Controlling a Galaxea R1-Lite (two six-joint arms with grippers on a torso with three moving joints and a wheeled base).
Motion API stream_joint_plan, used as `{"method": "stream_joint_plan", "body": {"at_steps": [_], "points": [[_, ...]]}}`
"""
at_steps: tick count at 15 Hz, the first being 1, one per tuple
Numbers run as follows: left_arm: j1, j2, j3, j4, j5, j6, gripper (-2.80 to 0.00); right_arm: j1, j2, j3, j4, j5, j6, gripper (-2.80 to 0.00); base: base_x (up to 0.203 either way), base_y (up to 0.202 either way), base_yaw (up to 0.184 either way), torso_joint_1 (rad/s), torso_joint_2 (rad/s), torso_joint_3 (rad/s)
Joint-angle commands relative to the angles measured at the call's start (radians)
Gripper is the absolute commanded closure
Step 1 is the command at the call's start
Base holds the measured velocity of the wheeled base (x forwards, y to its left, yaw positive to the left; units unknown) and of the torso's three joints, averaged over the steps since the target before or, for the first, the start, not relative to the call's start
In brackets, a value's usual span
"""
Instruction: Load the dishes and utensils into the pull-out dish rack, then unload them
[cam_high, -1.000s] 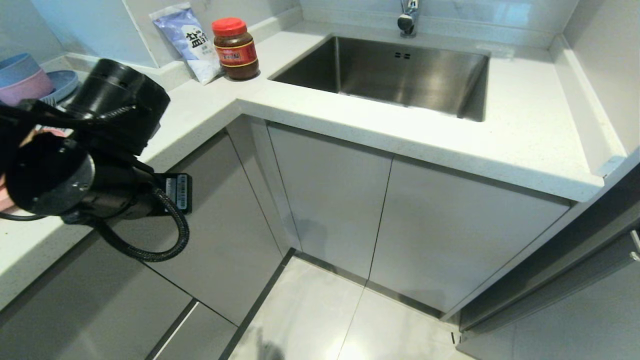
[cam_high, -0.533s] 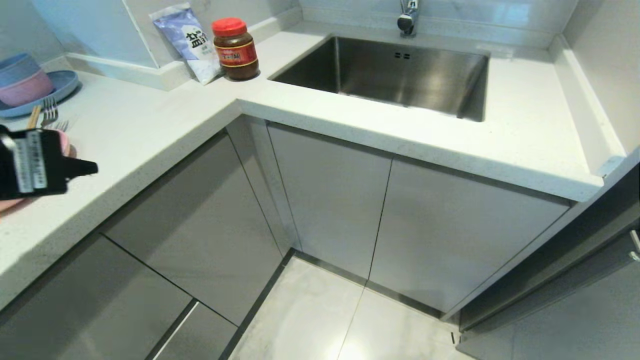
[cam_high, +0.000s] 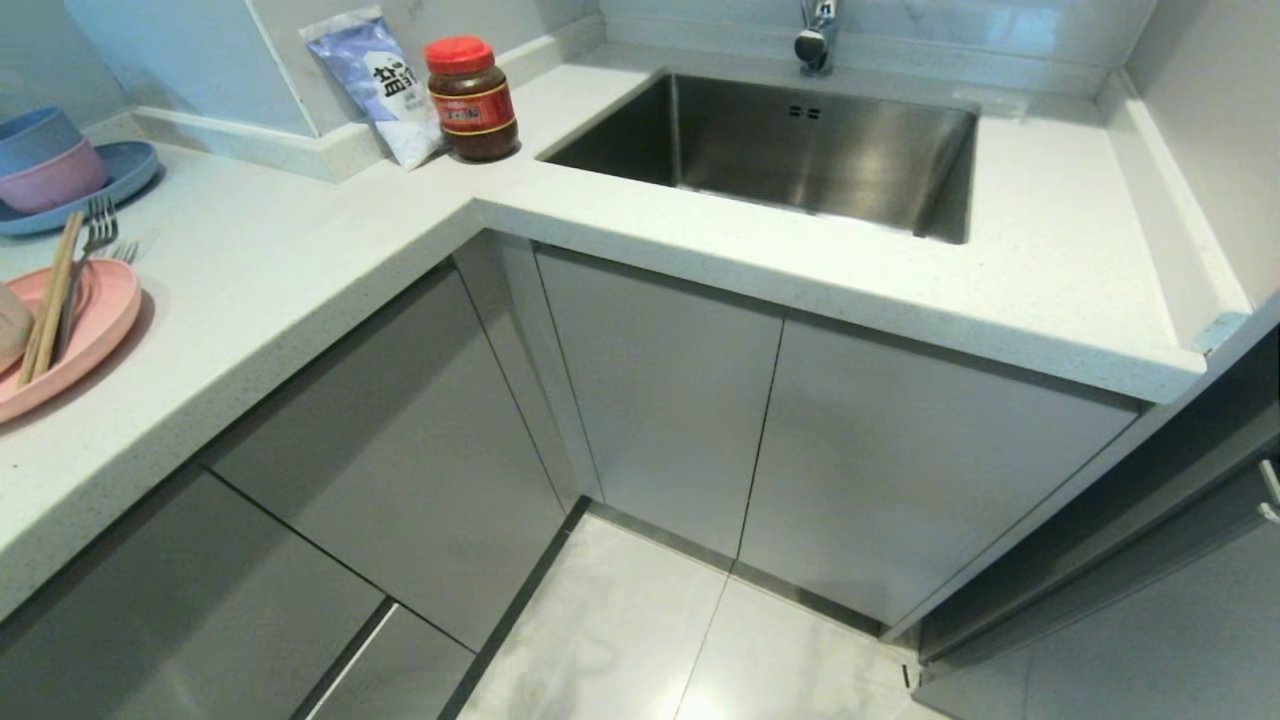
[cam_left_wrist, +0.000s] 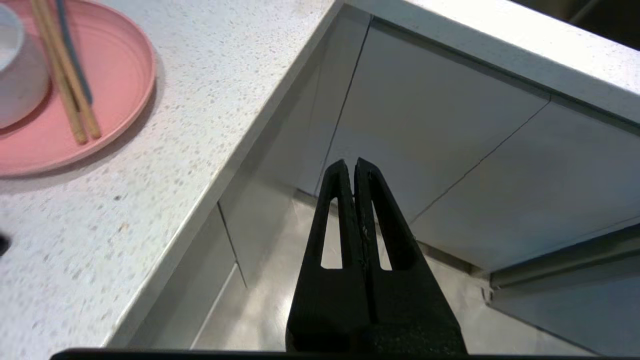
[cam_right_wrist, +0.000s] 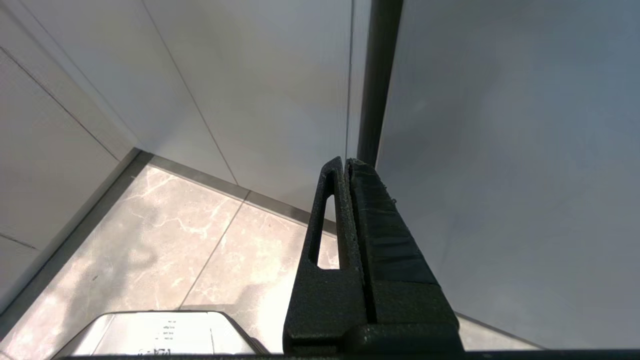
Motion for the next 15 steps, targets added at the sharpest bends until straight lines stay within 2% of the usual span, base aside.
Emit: {"method": "stream_joint_plan", "body": {"at_steps": [1, 3, 5, 7, 9, 11, 12, 13, 15], "points": [[0.054, -0.237, 0.213, -0.119, -0.019, 0.027, 0.00, -0.001, -0.002, 0.002, 0.000, 0.000, 0.000, 0.00, 0.000, 0.000, 0.000, 0.000, 0.00, 0.000], [0.116, -0.353, 0.364, -0.200, -0.066, 0.055, 0.00, -0.001, -0.002, 0.002, 0.000, 0.000, 0.000, 0.00, 0.000, 0.000, 0.000, 0.000, 0.00, 0.000], [0.143, -0.422, 0.488, -0.239, -0.090, 0.070, 0.00, -0.001, -0.002, 0.001, 0.000, 0.000, 0.000, 0.00, 0.000, 0.000, 0.000, 0.000, 0.00, 0.000], [0.143, -0.456, 0.617, -0.348, -0.085, 0.076, 0.00, -0.001, -0.002, 0.001, 0.000, 0.000, 0.000, 0.00, 0.000, 0.000, 0.000, 0.000, 0.00, 0.000], [0.113, -0.534, 0.752, -0.438, -0.071, 0.128, 0.00, -0.001, -0.002, 0.002, 0.000, 0.000, 0.000, 0.00, 0.000, 0.000, 0.000, 0.000, 0.00, 0.000], [0.104, -0.646, 0.834, -0.419, -0.069, 0.159, 0.00, -0.001, -0.002, 0.002, 0.000, 0.000, 0.000, 0.00, 0.000, 0.000, 0.000, 0.000, 0.00, 0.000], [0.103, -0.680, 0.875, -0.361, -0.066, 0.153, 0.00, -0.001, -0.002, 0.000, 0.000, 0.000, 0.000, 0.00, 0.000, 0.000, 0.000, 0.000, 0.00, 0.000], [0.102, -0.682, 0.927, -0.364, -0.062, 0.120, 0.00, 0.000, -0.003, 0.001, 0.000, 0.000, 0.000, 0.00, 0.000, 0.000, 0.000, 0.000, 0.00, 0.000], [0.100, -0.680, 1.050, -0.432, -0.045, 0.087, 0.00, -0.001, -0.002, 0.000, 0.000, 0.000, 0.000, 0.00, 0.000, 0.000, 0.000, 0.000, 0.00, 0.000]]}}
